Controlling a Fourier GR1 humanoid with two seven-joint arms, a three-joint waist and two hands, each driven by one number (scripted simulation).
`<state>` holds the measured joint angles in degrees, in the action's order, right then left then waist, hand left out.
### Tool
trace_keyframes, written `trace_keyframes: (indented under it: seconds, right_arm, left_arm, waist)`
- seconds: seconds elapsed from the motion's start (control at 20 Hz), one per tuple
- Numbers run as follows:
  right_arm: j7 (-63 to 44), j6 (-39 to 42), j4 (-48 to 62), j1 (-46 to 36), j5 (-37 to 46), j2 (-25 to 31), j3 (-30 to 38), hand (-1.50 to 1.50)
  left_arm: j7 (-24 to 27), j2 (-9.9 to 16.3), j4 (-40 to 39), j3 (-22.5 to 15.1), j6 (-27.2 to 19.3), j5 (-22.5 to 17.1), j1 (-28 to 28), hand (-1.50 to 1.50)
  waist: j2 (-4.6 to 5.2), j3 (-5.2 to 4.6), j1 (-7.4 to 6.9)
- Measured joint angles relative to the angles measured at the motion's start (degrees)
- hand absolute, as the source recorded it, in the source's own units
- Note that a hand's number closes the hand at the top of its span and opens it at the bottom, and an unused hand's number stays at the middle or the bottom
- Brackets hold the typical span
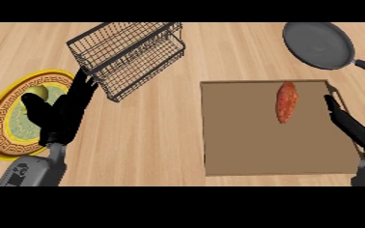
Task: Pick the sweet potato from the tray and place it in the tiered basket
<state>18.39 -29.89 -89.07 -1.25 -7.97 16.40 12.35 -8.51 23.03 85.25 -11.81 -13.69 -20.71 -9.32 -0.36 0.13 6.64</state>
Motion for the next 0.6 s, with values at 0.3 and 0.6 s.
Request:
trace_keyframes:
  seconds: [0.3, 0.6]
  right_arm:
    - [-3.49, -9.44, -7.94, 13.61, 12.95, -2.67, -5.65, -1.5]
    - [-20.55, -14.31, -12.65, 23.49, 28.33, 0.33, -8.39, -1.5]
  left_arm:
    - [-0.95, -2.39, 0.09, -3.22, 2.91, -0.31, -0.74, 0.0]
    - [-1.4, -2.84, 0.71, -4.18, 3.61, 0.03, -1.01, 0.0]
  waist:
    - [0.21, -0.3, -3.74]
    - [0.74, -0.72, -5.44]
